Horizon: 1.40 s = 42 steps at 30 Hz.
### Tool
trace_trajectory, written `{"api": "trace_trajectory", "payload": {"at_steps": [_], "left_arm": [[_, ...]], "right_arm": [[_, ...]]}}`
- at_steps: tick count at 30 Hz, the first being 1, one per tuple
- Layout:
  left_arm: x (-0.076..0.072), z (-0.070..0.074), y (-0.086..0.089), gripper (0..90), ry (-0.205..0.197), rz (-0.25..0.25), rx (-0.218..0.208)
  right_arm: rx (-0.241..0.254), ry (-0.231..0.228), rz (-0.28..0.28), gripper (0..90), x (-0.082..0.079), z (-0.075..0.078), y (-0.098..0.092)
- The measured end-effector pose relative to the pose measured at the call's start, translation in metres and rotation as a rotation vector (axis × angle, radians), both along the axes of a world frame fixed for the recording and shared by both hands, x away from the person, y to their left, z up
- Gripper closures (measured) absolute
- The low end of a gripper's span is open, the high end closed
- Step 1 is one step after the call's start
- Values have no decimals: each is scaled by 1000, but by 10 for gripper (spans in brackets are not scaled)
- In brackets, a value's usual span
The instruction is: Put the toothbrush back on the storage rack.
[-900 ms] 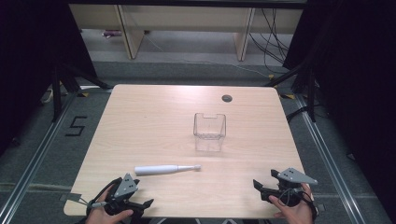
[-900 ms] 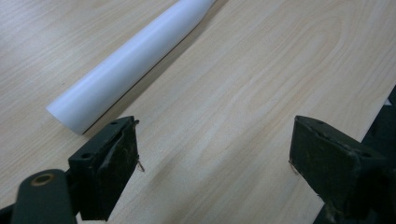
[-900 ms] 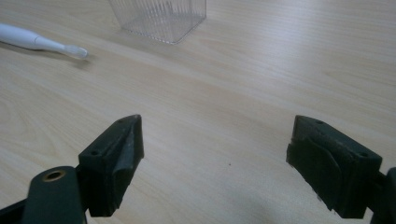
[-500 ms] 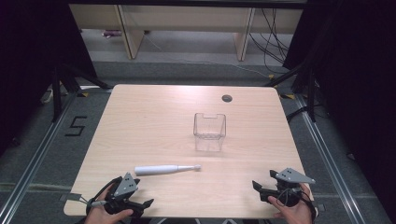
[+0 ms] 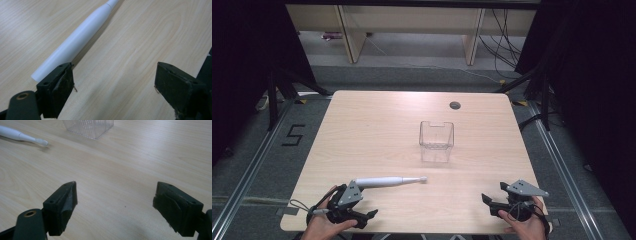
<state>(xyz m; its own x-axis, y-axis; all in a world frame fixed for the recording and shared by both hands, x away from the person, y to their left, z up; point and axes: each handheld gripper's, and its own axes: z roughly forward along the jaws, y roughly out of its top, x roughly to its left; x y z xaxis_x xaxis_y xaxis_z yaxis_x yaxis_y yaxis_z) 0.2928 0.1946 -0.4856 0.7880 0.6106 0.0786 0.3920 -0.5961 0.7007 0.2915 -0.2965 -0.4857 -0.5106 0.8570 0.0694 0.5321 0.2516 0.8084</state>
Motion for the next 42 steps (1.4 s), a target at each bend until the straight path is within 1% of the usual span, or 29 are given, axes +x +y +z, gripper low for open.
{"api": "trace_trajectory", "payload": {"at_steps": [3,6,7,11,14,15,18,19,20,21,22,23,24,25,26,27,28,29,30,31,32,33,34,35,38,39,40,41,42], "left_arm": [[6,6,-1,150,-4,-8,9],[9,11,-1,151,-8,-9,20],[14,17,-2,151,-12,-21,52],[22,24,-8,156,-6,-19,69],[28,26,-10,176,6,-21,80],[33,29,-13,176,32,-26,107],[40,32,-18,191,40,-34,123],[42,33,-19,197,43,-48,137],[44,33,-21,199,46,-46,135],[46,34,-23,200,53,-58,149],[46,34,-23,202,53,-58,149],[52,34,-25,208,67,-68,169],[52,34,-25,214,67,-68,169],[56,32,-28,216,78,-72,179],[58,31,-29,217,85,-71,177],[60,29,-31,217,86,-72,176],[60,29,-31,216,86,-72,176],[63,26,-33,214,105,-79,186],[65,25,-34,213,107,-76,195],[65,25,-34,213,107,-76,195],[69,24,-35,214,117,-80,199],[72,24,-34,215,112,-90,207],[72,24,-34,216,112,-90,207],[76,23,-34,218,116,-92,216],[79,23,-35,225,126,-99,225],[81,22,-36,230,124,-105,231],[81,22,-36,238,124,-105,231],[84,22,-38,245,131,-119,241],[86,22,-38,248,136,-134,259]], "right_arm": [[-11,1,6,191,0,0,0],[-7,1,5,191,0,0,1],[-8,3,10,191,0,0,2],[-1,2,17,191,0,-1,3],[-2,2,20,191,0,-1,3],[-4,5,22,191,0,-2,3],[-15,8,25,191,0,-2,4],[-15,8,27,191,0,-2,4],[-14,16,24,191,0,-2,4],[-13,15,26,191,0,-2,4],[-13,15,26,191,0,-2,4],[-5,35,17,191,-1,-2,6],[-5,35,17,191,-1,-2,6],[-18,19,28,191,0,-2,5],[-18,13,26,191,0,-3,5],[2,34,30,191,0,-3,6],[2,34,30,191,0,-3,6],[-20,19,35,193,1,-4,6],[-2,44,25,195,-1,-4,8],[-9,57,26,195,-1,-4,8],[-10,56,32,195,-1,-4,8],[-13,57,33,195,-1,-4,8],[-13,57,33,195,-1,-4,8],[-18,44,37,195,0,-4,8],[-8,56,33,195,-1,-4,8],[-16,43,36,195,0,-4,8],[-16,43,36,195,0,-4,8],[-15,65,40,195,-1,-4,9],[-30,36,51,195,1,-5,8]]}}
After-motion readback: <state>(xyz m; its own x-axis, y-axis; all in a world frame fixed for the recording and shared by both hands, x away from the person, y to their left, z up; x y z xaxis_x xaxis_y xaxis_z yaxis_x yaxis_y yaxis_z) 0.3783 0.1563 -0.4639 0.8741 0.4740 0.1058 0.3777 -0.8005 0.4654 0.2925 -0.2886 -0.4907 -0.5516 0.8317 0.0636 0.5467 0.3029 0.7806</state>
